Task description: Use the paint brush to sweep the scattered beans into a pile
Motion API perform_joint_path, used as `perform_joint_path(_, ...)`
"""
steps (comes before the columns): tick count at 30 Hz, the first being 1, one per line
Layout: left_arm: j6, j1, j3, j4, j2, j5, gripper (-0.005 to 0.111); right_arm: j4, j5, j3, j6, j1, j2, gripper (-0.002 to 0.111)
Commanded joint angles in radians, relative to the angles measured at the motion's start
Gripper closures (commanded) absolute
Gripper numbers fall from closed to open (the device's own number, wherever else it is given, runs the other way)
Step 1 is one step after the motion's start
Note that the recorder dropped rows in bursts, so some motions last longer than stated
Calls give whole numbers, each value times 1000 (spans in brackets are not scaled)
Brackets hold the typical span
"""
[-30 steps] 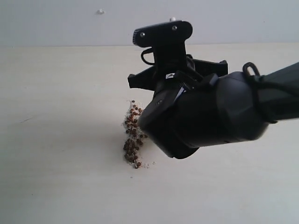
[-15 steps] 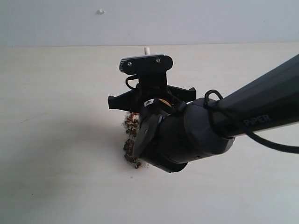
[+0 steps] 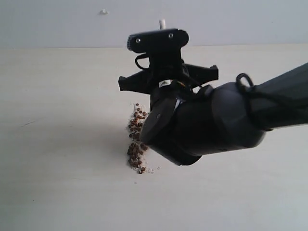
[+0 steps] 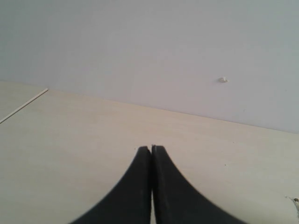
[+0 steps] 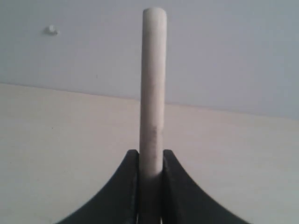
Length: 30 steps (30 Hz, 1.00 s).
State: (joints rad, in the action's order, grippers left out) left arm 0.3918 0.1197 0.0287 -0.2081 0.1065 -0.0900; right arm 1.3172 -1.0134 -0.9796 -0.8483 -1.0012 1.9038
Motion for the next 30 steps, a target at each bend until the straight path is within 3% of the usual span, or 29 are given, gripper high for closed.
perform_joint_path(1, 3, 4, -5, 6, -3, 2, 107, 39, -45, -4, -245, 1, -115, 108)
perform_joint_path(4, 3, 4, -5, 6, -3, 2, 107, 74, -140, -4, -471, 4, -175, 108)
perform_joint_path(8, 3, 4, -5, 6, -3, 2, 107, 78, -195, 41, -570, 35, -213, 108)
perform_joint_path(12, 3, 4, -5, 6, -3, 2, 107, 46, -119, 154, -361, 89, -202, 108)
perform_joint_path(16, 3, 4, -5, 6, -3, 2, 107, -131, -11, 252, -72, 117, -134, 108)
perform_joint_path(22, 3, 4, -5, 6, -3, 2, 107, -384, 27, 262, 110, 119, 15, 108)
perform_joint_path(30, 3, 4, -5, 6, -3, 2, 107, -571, 18, 262, 428, 119, 83, 108)
